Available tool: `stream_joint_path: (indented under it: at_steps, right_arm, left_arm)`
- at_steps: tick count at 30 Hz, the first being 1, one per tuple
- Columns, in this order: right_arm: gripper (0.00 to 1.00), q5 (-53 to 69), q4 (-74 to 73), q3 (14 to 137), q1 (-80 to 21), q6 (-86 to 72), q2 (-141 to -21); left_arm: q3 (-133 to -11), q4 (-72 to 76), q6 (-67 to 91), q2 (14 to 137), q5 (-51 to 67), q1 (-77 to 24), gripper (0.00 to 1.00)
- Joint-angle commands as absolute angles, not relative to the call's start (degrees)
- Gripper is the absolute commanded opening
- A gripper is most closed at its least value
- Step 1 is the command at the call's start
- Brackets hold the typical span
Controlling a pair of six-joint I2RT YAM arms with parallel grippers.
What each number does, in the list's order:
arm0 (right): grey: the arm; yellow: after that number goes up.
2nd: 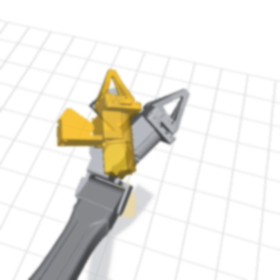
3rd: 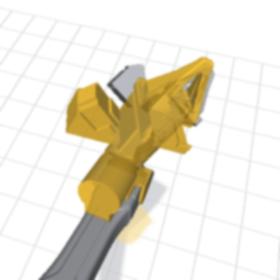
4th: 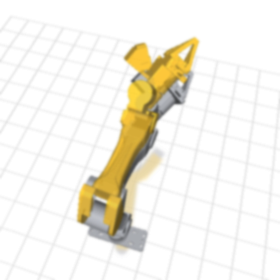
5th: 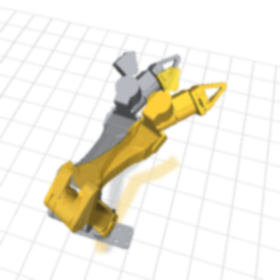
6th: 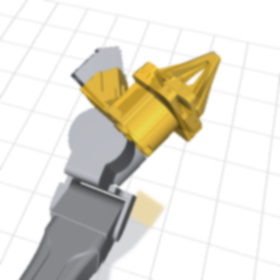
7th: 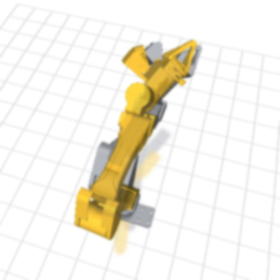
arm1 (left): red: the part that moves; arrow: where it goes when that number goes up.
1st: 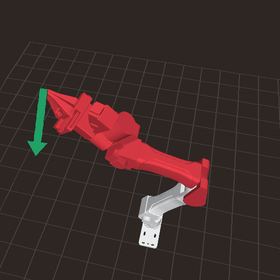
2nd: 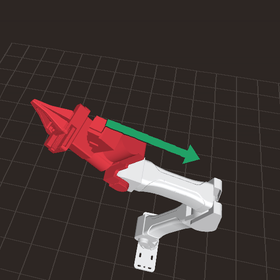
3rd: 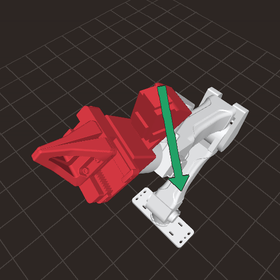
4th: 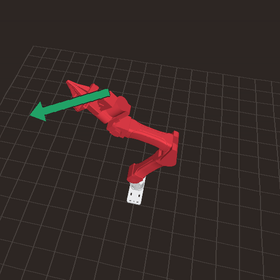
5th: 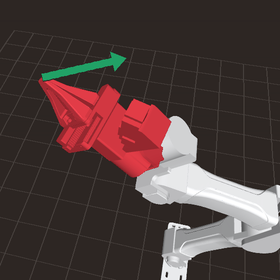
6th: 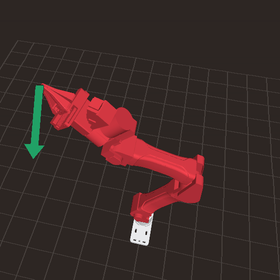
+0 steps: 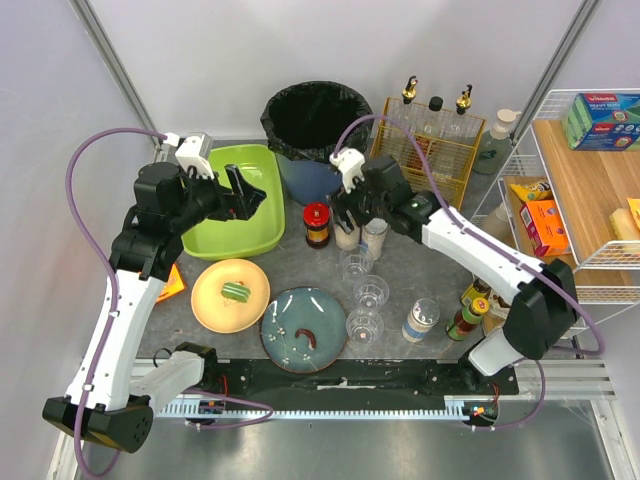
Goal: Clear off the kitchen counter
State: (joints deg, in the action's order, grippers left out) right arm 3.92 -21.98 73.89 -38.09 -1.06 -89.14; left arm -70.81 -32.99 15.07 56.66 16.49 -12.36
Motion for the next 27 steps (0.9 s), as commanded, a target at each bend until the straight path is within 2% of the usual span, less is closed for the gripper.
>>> stream_joint_path:
  at_steps: [1, 10, 18, 27]
  right_arm:
    - [0.00, 2.1, -20.3, 83.7, -38.1, -3.5, -83.8]
    - [0.00, -14.2, -29.2, 98.1, -37.4, -4.6, -84.7]
    - [0.00, -26.9, -25.9, 99.5, -33.8, -6.6, -86.2]
    - [0.00, -28.0, -16.7, 101.3, -25.0, -13.2, -93.7]
  left_arm:
    - [-72.1, -32.7, 14.2, 56.0, 15.9, -12.4, 0.94]
    - [-71.9, -32.7, 14.2, 55.5, 15.7, -12.5, 0.95]
    - [-71.9, -32.8, 14.2, 55.5, 15.6, -12.4, 0.94]
    - [-72.3, -33.1, 14.2, 55.9, 15.4, -12.5, 0.94]
